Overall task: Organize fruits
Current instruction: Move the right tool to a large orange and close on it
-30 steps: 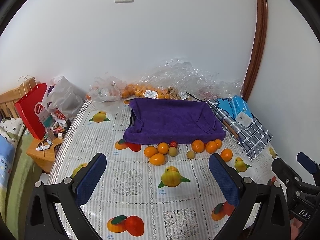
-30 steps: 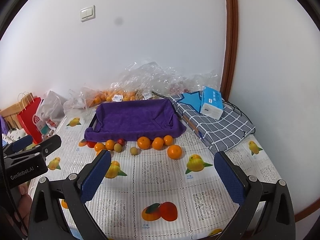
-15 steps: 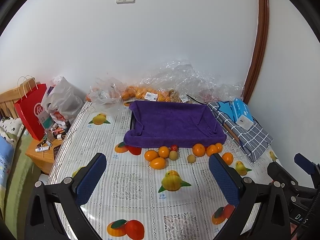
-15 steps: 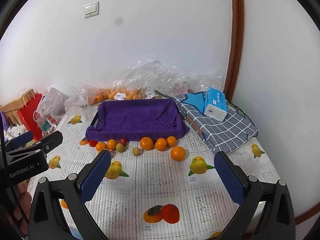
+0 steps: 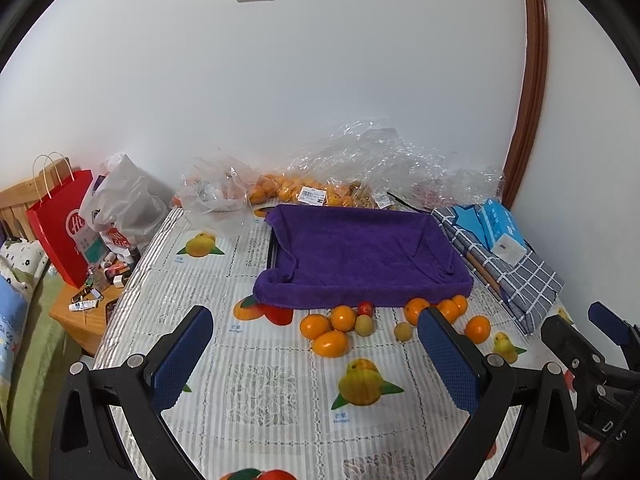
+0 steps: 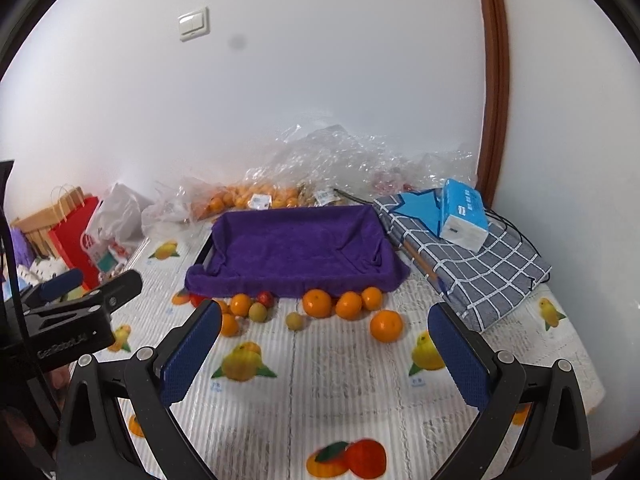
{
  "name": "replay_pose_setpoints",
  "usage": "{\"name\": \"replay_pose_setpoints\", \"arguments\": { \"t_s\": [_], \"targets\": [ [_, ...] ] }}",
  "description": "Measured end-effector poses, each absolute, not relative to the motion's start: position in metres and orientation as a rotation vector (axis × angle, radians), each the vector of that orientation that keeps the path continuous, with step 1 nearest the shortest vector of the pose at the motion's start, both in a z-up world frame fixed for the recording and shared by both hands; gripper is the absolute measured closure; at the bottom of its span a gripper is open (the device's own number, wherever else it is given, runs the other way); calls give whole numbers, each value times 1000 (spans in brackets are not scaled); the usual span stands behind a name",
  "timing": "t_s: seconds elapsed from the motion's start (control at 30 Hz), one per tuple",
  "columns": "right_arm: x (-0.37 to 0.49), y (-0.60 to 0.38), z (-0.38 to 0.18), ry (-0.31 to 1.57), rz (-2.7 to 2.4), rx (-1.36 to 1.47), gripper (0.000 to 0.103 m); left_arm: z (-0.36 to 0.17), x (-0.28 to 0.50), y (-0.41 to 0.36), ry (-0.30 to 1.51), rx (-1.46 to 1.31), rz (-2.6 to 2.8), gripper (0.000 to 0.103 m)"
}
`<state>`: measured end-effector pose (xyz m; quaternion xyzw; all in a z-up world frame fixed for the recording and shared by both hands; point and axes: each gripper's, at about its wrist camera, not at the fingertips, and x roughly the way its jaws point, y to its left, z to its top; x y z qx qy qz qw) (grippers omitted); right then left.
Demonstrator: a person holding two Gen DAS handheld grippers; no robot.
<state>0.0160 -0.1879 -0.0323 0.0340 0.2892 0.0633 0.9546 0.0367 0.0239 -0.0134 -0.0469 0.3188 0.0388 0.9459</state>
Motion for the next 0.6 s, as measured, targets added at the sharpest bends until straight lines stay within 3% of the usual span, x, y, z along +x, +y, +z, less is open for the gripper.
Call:
{"name": "replay_pose_setpoints", "arguments": {
  "t_s": [0.33,0.6],
  "targets": [
    [55,-204,-86,699,103,28,1,-51,65,36,695,-77,76,2],
    [87,-230,-147,795,73,75,19,-115,87,66,825,-155,81,8]
  ]
}}
